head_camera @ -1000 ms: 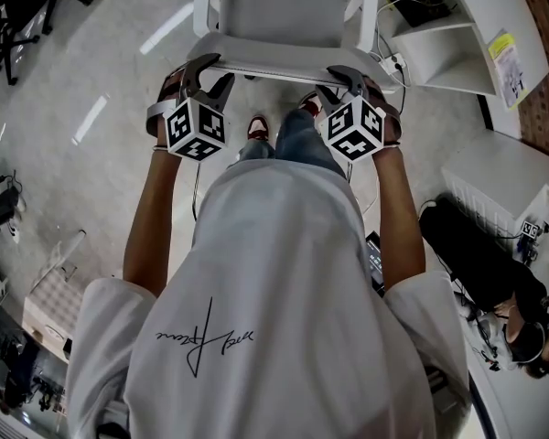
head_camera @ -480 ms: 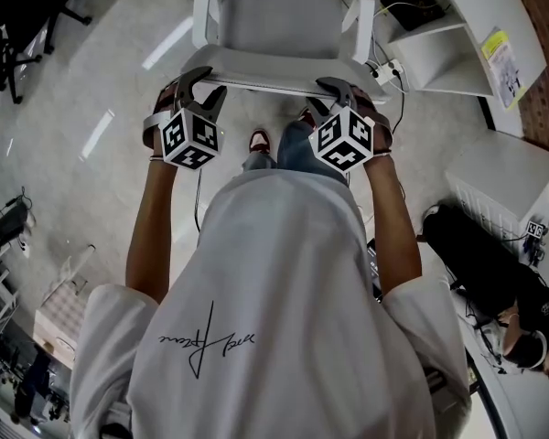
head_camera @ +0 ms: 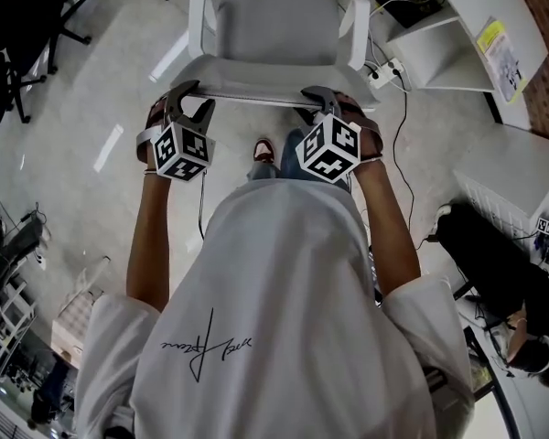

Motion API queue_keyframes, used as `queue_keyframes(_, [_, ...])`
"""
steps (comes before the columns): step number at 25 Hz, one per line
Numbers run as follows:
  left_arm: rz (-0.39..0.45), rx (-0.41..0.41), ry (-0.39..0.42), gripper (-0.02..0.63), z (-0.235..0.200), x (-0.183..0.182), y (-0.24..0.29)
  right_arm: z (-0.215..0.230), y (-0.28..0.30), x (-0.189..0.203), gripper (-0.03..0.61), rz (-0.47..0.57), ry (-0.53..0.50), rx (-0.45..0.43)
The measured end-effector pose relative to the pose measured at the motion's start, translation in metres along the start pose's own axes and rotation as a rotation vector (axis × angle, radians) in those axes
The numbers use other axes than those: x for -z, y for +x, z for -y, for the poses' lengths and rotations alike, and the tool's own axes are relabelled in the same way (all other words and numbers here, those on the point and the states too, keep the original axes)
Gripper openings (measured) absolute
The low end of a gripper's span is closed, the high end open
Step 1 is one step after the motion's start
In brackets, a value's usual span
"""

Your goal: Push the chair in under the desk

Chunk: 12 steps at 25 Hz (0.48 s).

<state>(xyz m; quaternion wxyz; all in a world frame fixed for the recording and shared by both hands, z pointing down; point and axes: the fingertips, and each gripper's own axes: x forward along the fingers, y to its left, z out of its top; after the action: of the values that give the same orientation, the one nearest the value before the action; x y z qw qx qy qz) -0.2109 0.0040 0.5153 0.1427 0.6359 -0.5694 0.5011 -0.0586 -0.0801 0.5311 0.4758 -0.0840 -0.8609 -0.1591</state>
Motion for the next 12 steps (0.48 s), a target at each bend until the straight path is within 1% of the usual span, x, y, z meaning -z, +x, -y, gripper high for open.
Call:
queue_keyframes(6, [-0.037, -0.012, 0.024, 0.189, -0.004, -0.009, 0.012, 0.008, -0.001, 0.006, 0.146, 0.003, 0.033, -0.041])
queue_keyframes(12, [-0.060, -0.011, 0.052, 0.192, -0.012, -0.018, 0.021, 0.015, -0.002, 0.007, 0.143, 0.007, 0.059, -0.048])
